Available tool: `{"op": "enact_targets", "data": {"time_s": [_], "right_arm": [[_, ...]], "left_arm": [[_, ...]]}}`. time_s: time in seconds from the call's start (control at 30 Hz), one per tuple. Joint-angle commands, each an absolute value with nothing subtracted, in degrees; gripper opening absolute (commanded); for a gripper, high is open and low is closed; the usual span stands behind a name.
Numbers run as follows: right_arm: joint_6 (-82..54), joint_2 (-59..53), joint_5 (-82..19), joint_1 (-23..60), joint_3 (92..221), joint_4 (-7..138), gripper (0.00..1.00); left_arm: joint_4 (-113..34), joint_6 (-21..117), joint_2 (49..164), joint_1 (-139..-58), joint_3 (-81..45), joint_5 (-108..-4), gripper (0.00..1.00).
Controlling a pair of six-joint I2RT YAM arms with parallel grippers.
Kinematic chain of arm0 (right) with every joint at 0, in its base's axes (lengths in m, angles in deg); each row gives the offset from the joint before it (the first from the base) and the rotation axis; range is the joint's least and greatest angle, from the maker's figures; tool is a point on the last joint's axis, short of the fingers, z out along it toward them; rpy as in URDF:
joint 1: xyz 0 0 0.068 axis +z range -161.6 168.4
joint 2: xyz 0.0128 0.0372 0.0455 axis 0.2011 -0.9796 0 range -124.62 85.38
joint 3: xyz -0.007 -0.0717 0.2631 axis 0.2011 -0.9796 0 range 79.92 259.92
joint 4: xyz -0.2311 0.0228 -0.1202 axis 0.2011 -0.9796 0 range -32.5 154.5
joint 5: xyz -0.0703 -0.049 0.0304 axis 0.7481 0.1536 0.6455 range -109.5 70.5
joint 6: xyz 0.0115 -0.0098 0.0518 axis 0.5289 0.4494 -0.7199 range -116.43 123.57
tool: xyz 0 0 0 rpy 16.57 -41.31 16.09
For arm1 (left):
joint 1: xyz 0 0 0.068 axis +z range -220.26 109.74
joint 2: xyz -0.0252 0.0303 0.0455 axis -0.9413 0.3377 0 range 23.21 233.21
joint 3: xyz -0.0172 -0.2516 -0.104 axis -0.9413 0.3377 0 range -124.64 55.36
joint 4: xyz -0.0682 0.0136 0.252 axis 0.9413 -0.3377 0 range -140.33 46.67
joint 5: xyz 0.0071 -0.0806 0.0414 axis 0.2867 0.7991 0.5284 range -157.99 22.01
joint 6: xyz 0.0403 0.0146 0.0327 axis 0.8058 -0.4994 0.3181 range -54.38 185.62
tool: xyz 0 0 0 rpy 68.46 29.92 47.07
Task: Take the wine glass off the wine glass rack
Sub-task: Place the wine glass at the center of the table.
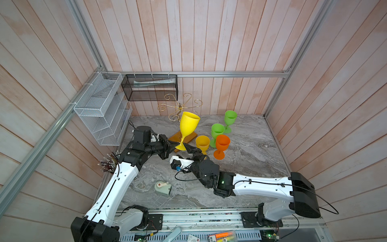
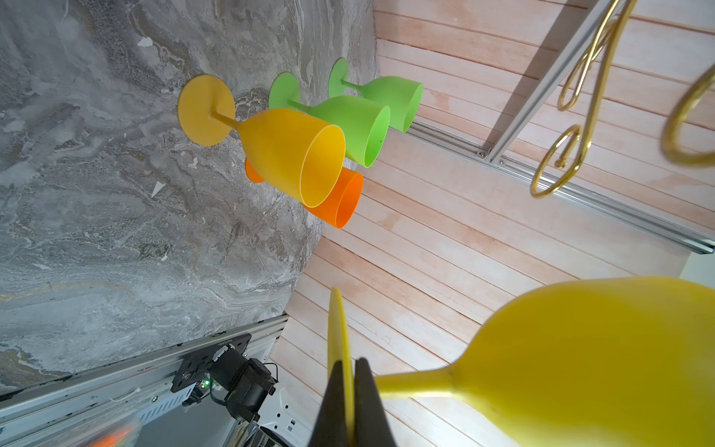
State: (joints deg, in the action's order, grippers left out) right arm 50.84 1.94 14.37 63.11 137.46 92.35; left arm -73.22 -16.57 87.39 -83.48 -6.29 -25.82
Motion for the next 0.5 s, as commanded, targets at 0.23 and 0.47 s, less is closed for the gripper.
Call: {"op": "enact_targets", "data": {"time_s": [0.23, 0.47], "right_arm": [[38.9, 10.2, 10.9, 62.1, 137.7, 82.9, 0.74], [26.7, 15.4, 5.3, 57.4, 142.6, 73.7, 0.66]], "left_arm": [[-69.2, -8.7, 87.1, -81.8, -1.9, -25.6, 0.0], [-62.1, -3.6, 84.7, -79.5, 3.2, -23.4, 0.0]]}}
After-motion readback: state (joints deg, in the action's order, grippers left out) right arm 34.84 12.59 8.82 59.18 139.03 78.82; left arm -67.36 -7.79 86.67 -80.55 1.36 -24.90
